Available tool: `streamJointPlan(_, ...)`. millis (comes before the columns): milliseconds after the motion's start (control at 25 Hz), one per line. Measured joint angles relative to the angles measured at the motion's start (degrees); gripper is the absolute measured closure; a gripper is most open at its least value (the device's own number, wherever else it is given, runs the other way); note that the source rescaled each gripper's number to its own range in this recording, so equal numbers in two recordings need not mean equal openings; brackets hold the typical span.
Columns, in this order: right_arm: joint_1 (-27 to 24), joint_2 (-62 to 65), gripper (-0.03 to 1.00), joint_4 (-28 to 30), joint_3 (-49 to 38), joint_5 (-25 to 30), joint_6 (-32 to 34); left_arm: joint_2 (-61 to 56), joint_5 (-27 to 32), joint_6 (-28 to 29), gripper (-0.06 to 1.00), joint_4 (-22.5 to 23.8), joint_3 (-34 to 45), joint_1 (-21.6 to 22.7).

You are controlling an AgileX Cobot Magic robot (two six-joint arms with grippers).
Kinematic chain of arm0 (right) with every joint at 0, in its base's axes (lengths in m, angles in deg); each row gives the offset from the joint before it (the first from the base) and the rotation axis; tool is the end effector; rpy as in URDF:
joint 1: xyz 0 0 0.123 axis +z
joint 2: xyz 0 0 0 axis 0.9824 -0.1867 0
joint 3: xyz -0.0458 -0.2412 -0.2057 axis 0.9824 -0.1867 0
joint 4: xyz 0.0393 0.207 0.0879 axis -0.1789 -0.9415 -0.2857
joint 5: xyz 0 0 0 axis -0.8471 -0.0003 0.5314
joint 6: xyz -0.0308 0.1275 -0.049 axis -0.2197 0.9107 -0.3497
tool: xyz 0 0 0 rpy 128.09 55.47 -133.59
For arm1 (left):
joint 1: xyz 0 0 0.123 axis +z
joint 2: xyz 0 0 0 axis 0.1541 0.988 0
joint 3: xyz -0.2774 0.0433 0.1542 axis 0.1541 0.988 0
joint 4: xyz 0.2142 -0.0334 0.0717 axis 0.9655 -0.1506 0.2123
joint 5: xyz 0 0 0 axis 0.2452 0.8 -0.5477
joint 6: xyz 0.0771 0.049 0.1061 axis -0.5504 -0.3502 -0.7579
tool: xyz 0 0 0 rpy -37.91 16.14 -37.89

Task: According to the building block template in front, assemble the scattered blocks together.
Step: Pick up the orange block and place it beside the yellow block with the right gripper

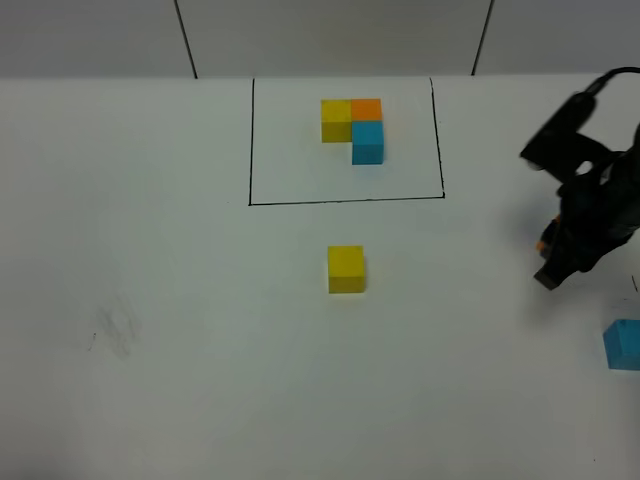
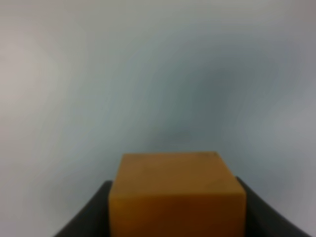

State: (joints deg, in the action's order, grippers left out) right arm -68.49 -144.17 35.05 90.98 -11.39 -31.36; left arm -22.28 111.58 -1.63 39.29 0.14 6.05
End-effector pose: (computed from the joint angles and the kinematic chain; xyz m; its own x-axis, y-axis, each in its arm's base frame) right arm 0.3194 0.0588 0.1865 -0.6042 -0.7501 -0.2688 -0.7159 0.6591 -0.2303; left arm -0.0194 0.0121 0.2443 -0.4488 -0.0399 -0.8927 -0.0500 0.9986 -0.0195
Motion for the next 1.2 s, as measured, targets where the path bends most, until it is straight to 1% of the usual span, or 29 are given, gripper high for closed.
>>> streamJointPlan(80, 3.74, -0.85, 0.71, -2.02, 1.56, 0.61, -6.92, 0.00, 0.00, 0.00, 0.26, 0.00, 0.00, 0.00)
streamJointPlan(160, 7.35, -2.38, 0.71, -3.16, 4.03, 1.20, -10.38, 0.00, 0.00, 0.00, 0.26, 0.00, 0.00, 0.00)
streamJointPlan(240, 9.90, -4.45, 0.71, -3.58, 7.25, 2.65, -11.58, 0.00, 0.00, 0.00, 0.26, 0.00, 0.00, 0.00)
streamJointPlan(320, 11.92, -7.47, 0.71, -3.76, 11.75, 5.54, -12.27, 0.00, 0.00, 0.00, 0.26, 0.00, 0.00, 0.00)
streamJointPlan(440, 13.87, -12.33, 0.71, -3.77, 18.12, 10.92, -13.54, 0.00, 0.00, 0.00, 0.26, 0.00, 0.00, 0.00)
streamJointPlan(600, 16.16, -17.04, 0.71, -3.85, 23.90, 14.64, -15.28, 0.00, 0.00, 0.00, 0.26, 0.00, 0.00, 0.00)
streamJointPlan(800, 19.06, -19.09, 0.71, -4.79, 25.92, 15.06, -18.46, 0.00, 0.00, 0.00, 0.26, 0.00, 0.00, 0.00)
streamJointPlan(1200, 20.23, -22.19, 0.71, -5.41, 26.57, 13.65, -20.64, 0.00, 0.00, 0.00, 0.26, 0.00, 0.00, 0.00)
